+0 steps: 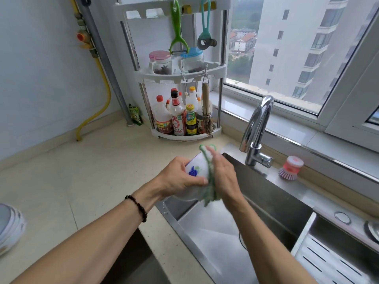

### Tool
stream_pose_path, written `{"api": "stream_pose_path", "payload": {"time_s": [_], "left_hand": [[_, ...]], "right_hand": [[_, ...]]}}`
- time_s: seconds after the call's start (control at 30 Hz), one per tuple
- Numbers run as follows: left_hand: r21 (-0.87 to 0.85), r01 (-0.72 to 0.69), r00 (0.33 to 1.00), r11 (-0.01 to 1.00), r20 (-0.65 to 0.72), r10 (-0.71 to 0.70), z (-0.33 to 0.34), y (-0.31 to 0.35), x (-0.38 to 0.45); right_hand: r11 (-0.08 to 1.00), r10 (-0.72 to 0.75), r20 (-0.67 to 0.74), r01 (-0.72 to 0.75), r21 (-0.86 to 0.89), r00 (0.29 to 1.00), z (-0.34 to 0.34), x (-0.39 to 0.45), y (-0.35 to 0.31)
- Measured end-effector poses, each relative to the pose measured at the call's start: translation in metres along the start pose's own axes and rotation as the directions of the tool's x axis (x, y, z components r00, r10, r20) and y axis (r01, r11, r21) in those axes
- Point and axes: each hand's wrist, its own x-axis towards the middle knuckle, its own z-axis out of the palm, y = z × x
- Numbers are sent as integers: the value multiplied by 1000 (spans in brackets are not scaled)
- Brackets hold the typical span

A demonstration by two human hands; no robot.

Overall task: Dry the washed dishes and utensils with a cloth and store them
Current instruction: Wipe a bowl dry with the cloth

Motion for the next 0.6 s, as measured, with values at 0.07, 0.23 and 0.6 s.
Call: {"api": "stream_pose_path", "payload": {"time_s": [0.07,0.23,0.6], "left_hand": [[-12,0,999,1000,-35,0,4,3,0],[-59,-3,998,998,-69,-1,-1,12,4],[-48,-39,999,998,0,39,-16,17,-7]], "right_hand": [[999,22,-47,-20,43,999,-2,10,-3],[985,-158,-119,148,-94,980,12,-6,-1],[998,-16,-127,23,58,992,11,-7,-13]]}}
